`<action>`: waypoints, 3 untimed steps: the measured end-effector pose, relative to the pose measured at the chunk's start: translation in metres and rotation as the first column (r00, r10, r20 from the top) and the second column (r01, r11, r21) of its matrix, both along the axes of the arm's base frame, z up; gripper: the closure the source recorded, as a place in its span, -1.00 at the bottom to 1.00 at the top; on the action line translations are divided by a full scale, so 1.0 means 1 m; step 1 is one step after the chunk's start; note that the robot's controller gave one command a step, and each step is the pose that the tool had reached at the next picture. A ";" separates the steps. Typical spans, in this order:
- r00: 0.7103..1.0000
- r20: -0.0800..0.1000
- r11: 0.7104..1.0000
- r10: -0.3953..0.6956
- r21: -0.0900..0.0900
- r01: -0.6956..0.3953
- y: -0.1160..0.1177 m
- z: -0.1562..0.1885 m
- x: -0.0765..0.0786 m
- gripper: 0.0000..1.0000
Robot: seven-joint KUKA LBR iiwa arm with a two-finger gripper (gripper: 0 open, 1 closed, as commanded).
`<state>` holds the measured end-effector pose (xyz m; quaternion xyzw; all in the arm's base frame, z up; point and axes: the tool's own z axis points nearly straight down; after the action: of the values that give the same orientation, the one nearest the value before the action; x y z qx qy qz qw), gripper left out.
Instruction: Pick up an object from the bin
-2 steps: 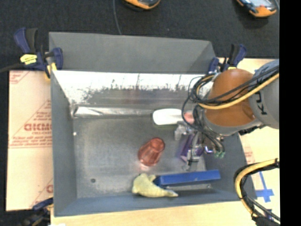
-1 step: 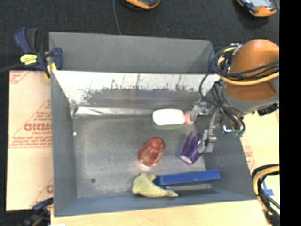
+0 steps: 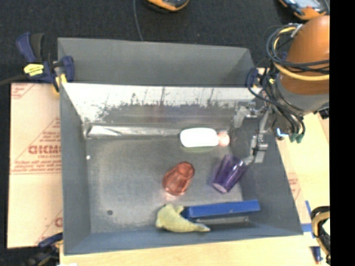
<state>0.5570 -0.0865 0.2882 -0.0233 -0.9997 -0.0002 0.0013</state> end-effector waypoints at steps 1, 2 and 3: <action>0.999 0.012 0.999 -0.040 -0.001 0.040 0.000 -0.089 0.014 -1.00; 1.000 0.011 1.000 0.003 -0.003 -0.003 -0.009 -0.159 -0.025 -1.00; 0.998 0.026 0.998 -0.061 0.002 0.061 -0.036 -0.206 0.000 -1.00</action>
Offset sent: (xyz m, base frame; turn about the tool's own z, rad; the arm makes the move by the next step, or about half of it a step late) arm -0.0222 -0.0077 -0.1543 -0.0058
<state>0.5571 -0.1229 0.0820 -0.0540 -0.9985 -0.0010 -0.0119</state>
